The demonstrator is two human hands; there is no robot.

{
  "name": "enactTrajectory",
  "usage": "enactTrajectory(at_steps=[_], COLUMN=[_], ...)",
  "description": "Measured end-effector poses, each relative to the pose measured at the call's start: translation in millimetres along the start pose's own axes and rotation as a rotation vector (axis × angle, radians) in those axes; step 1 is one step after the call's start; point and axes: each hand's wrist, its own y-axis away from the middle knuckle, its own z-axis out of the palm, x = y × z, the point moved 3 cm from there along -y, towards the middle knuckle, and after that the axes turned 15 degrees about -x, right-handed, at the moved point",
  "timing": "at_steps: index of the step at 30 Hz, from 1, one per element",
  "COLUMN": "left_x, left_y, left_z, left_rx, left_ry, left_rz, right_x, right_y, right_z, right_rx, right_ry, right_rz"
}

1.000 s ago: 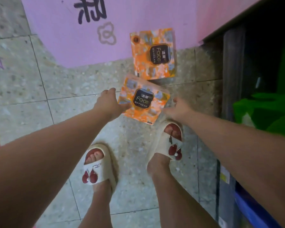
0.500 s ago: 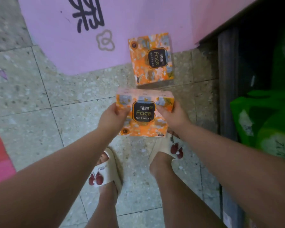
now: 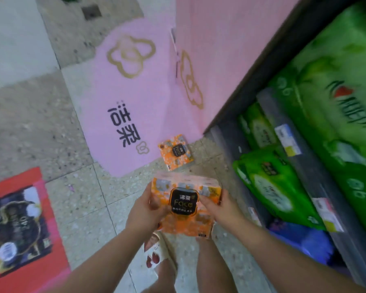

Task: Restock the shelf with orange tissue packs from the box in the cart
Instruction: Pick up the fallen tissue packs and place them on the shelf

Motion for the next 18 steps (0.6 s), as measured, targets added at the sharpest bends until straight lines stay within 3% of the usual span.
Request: enactTrajectory(at_steps=[9,18], left_x=[93.3,109.9], left_y=[132.9,237.0], left_z=[33.6,141.3], left_rx=[-0.060,-0.243], left_ry=[-0.310,-0.605], left_rz=[0.252,0.444], right_x=[-7.7,72.1], right_y=[182.6,350.3], right_z=[-9.0,-15.3], right_rx=[0.265,0.587], right_ry=[-0.308,-0.556], right_rz=[-0.122,-0.155])
